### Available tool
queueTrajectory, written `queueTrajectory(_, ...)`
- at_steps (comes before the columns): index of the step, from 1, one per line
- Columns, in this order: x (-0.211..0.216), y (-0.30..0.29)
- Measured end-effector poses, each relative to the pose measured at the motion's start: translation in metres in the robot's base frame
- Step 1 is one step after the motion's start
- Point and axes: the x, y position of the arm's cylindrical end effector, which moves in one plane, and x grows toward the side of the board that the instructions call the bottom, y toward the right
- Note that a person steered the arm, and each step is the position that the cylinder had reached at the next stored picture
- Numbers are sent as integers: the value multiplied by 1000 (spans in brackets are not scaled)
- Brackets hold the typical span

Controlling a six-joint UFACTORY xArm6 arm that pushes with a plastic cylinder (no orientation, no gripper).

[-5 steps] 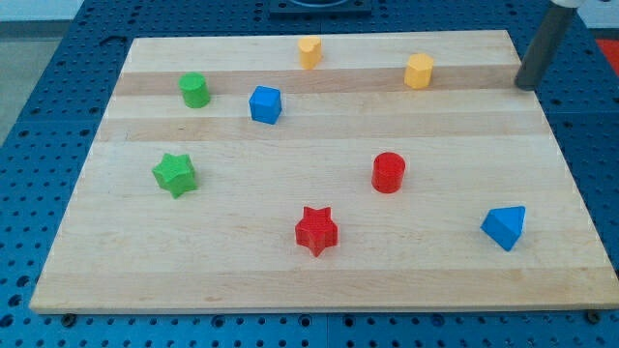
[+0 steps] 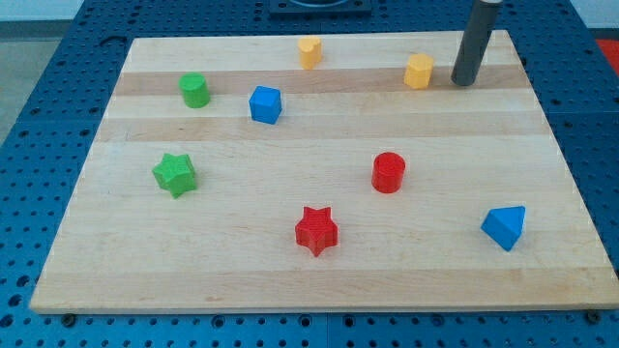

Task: Move your arm towards the yellow hexagon

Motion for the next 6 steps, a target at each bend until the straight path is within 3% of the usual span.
queueTrajectory(6,5,-42)
